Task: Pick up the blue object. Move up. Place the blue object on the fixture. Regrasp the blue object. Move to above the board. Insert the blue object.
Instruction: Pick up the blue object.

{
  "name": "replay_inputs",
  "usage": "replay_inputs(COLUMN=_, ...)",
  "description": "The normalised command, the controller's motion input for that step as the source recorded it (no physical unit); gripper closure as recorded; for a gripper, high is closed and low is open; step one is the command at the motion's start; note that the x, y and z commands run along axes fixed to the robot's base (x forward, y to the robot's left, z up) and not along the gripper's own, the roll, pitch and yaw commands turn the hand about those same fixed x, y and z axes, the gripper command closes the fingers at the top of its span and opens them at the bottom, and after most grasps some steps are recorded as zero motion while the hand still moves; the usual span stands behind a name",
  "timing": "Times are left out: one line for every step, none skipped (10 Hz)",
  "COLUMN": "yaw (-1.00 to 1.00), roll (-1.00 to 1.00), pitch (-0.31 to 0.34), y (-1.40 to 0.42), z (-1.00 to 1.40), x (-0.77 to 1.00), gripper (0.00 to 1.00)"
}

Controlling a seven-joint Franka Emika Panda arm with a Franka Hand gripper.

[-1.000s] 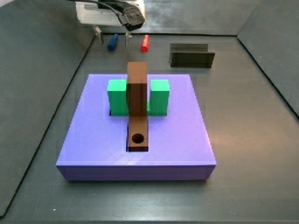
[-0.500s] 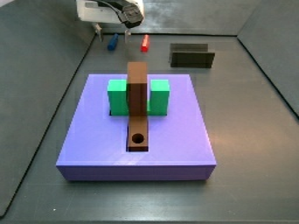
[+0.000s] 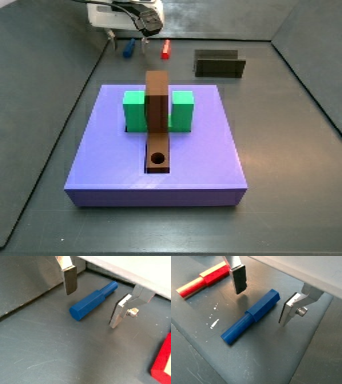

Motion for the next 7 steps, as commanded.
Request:
replay_inputs(yaw=0.00, roll=-0.11, pitch=-0.059, y=0.00, z=-0.13, x=-0.01, gripper=0.00)
replay_inputs(yaw=0.00, roll=-0.10, pitch=-0.089, y=0.00, z=0.04, x=-0.09, gripper=0.00)
replay_inputs(yaw=0.00, roll=-0.14, pitch=-0.146, y=0.00, z=-0.08, x=-0.08, gripper=0.00)
replay_inputs(yaw=0.00, roll=-0.17, pitch=-0.153, y=0.00, z=-0.13, x=-0.06, gripper=0.00)
replay_inputs(yaw=0.00, roll=-0.18, pitch=-0.170, y=-0.01, z=-0.19, x=-0.06, gripper=0.00)
replay_inputs(yaw=0.02, roll=-0.18, pitch=-0.160, y=-0.08, z=-0.14, x=0.00, gripper=0.00)
replay_inputs(yaw=0.05, roll=-0.17, pitch=-0.156, y=-0.07, z=-0.18, x=0.00, gripper=0.00)
